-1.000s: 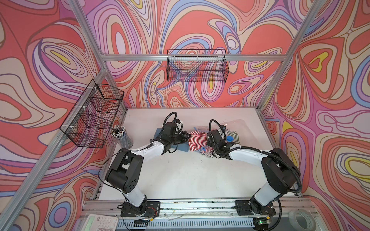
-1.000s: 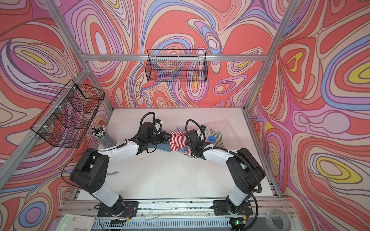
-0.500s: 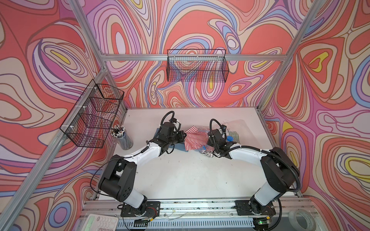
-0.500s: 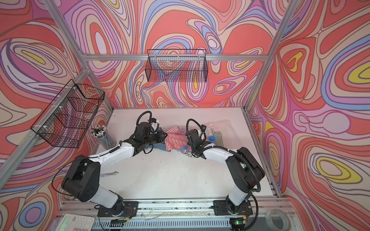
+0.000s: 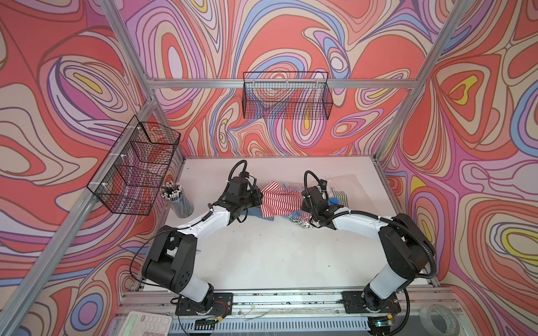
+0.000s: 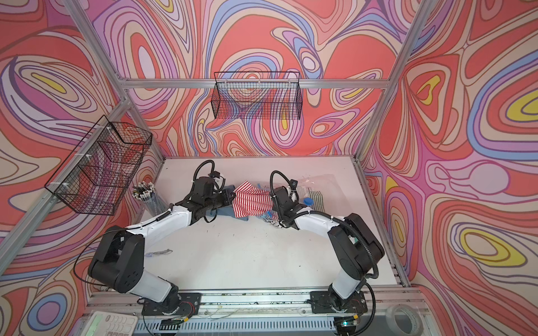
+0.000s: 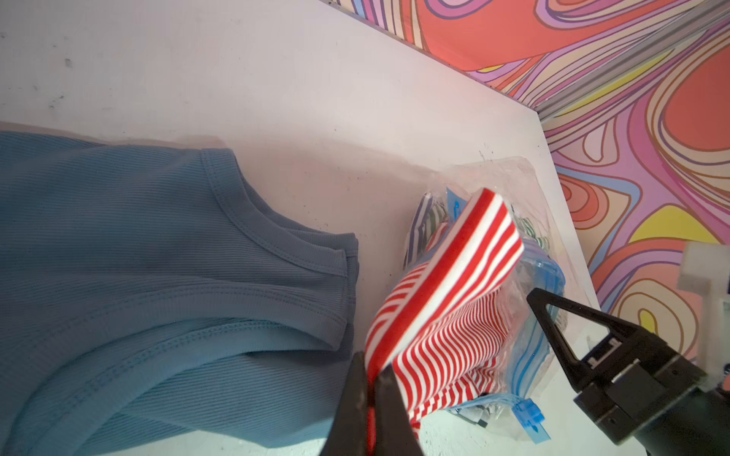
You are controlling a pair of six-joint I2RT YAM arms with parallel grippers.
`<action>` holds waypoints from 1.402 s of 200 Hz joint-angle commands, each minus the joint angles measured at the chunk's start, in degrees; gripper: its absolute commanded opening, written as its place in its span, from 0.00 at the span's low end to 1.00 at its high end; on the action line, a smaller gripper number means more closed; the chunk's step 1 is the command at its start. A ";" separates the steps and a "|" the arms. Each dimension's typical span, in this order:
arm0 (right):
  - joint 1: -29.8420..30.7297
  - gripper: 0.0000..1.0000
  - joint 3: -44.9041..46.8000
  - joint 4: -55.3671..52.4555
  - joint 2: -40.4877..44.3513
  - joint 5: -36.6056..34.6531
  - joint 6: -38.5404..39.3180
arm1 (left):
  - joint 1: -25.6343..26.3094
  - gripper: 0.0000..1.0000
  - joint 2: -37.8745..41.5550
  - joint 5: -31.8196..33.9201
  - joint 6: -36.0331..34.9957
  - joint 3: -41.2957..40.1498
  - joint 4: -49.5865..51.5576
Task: Take the tank top out of the vacuum bag
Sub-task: Take out the tank top from the vacuum bag.
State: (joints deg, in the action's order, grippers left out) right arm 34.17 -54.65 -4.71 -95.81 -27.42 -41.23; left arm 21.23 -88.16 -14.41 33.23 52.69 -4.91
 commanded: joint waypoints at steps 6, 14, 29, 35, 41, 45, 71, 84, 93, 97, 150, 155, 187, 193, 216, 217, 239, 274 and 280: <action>-0.99 0.00 0.72 0.06 0.68 -1.50 2.87 | -0.83 0.00 0.24 1.93 0.00 0.10 0.22; -1.03 0.00 0.93 0.46 0.95 -1.04 3.13 | -0.79 0.00 0.19 1.97 -0.17 0.21 0.53; -1.02 0.00 1.21 0.75 1.57 -0.80 2.98 | -0.80 0.00 -0.02 2.35 -0.49 0.57 1.20; -0.99 0.00 1.21 0.61 1.67 -0.87 2.94 | -0.79 0.00 -0.08 2.42 -0.62 0.73 1.36; -1.03 0.00 1.11 0.52 1.76 -0.97 2.83 | -0.85 0.00 -0.16 2.46 -0.54 0.81 1.33; -0.99 0.00 1.13 0.39 1.77 -0.99 2.75 | -0.88 0.00 -0.10 2.38 -0.47 0.84 1.39; -1.03 0.00 0.65 -0.09 1.05 -0.88 3.08 | -0.93 0.00 0.48 2.18 -0.55 0.80 1.24; -1.04 0.00 -0.13 -1.50 0.49 -1.44 3.05 | -1.02 0.00 1.17 3.12 -1.20 0.52 2.05; -0.99 0.00 -0.46 -2.01 0.21 -1.82 3.21 | -1.49 0.00 1.66 3.67 -1.42 -0.16 2.10; -1.02 0.00 -0.45 -2.05 0.27 -1.95 3.43 | -1.85 0.00 1.94 3.77 -1.33 -0.48 1.95; -1.01 0.00 -0.27 -2.57 0.58 -2.68 4.09 | -5.42 0.00 4.47 4.70 -0.70 -2.24 1.76; -1.04 0.00 -0.36 -2.67 0.59 -2.66 4.06 | -5.53 0.00 4.69 4.83 -0.71 -2.21 1.83; -1.04 0.00 -0.20 -2.79 0.98 -2.94 3.77 | -5.90 0.00 5.19 5.49 -0.82 -1.78 2.14; -1.01 0.00 -0.04 -2.68 0.93 -2.89 3.77 | -5.98 0.00 5.27 5.69 -0.95 -1.68 2.25; -1.04 0.00 -0.54 -3.33 0.37 -2.86 4.32 | -6.64 0.00 6.01 6.27 -1.02 -2.27 2.55; -1.04 0.00 -0.54 -3.40 0.36 -2.88 4.36 | -6.68 0.00 6.04 6.30 -1.00 -2.30 2.59; -1.03 0.00 -0.98 -4.00 0.35 -3.13 4.94 | -7.04 0.00 7.20 7.90 -1.45 -2.67 3.31; -1.04 0.00 -1.24 -3.82 0.28 -2.99 5.30 | -7.53 0.00 7.30 8.98 -2.34 -0.35 6.70; -0.99 0.00 -1.25 -3.90 0.15 -2.99 5.29 | -7.53 0.00 7.39 9.01 -2.44 0.08 7.29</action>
State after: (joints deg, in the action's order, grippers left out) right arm 34.13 -54.70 -6.61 -95.64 -27.59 -36.56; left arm 14.41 -82.13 -7.94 32.32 50.59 -1.02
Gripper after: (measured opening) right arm 0.048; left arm 0.056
